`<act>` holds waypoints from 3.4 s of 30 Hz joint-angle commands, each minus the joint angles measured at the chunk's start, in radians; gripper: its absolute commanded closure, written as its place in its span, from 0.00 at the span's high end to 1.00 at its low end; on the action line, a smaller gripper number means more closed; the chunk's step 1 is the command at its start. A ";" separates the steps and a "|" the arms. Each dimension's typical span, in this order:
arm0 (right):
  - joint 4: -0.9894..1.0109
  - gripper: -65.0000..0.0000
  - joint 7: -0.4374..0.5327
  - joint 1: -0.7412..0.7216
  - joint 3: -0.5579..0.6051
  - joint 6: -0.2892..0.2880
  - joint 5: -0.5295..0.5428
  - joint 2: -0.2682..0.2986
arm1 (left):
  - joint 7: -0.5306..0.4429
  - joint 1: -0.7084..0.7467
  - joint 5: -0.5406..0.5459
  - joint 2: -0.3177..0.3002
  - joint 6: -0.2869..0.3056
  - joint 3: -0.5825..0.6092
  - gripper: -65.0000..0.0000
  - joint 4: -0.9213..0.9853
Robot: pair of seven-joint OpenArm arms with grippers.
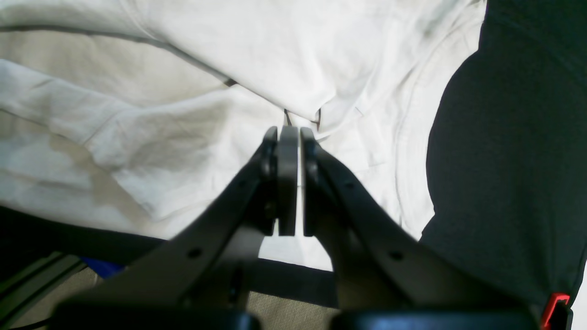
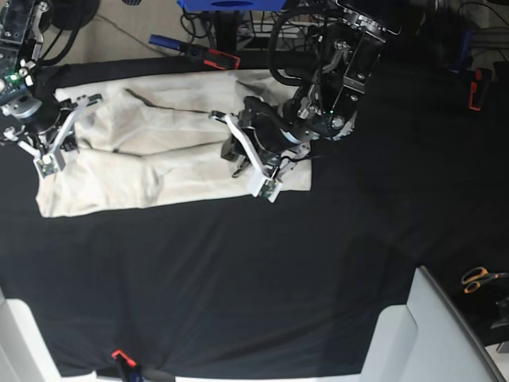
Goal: Fold the T-shirt properly
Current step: 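Carry the hem end with the left gripper toward the right gripper, then lay the hem end over the strip and release with the left gripper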
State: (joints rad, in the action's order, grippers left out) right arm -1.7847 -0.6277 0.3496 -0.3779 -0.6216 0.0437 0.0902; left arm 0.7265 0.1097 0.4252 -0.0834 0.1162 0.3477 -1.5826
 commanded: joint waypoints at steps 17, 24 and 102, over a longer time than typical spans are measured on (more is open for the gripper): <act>-0.016 0.02 0.019 -0.004 -0.002 -0.001 0.008 0.007 | -0.020 -0.038 0.011 0.023 0.007 -0.005 0.00 0.041; -0.016 0.02 0.019 -0.005 -0.002 -0.001 0.008 0.010 | -0.020 -0.054 0.011 0.024 0.007 -0.003 0.00 0.043; -0.146 0.02 0.010 0.082 0.116 -0.077 0.009 -0.112 | 0.054 -0.071 0.013 -0.114 -0.158 -0.049 0.00 -0.046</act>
State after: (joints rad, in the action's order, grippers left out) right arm -1.9141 -0.6388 0.4316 -0.2611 -0.6910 0.0326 -0.0227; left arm 0.7994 0.0589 0.4252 -0.2073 -0.0532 0.2939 -1.6032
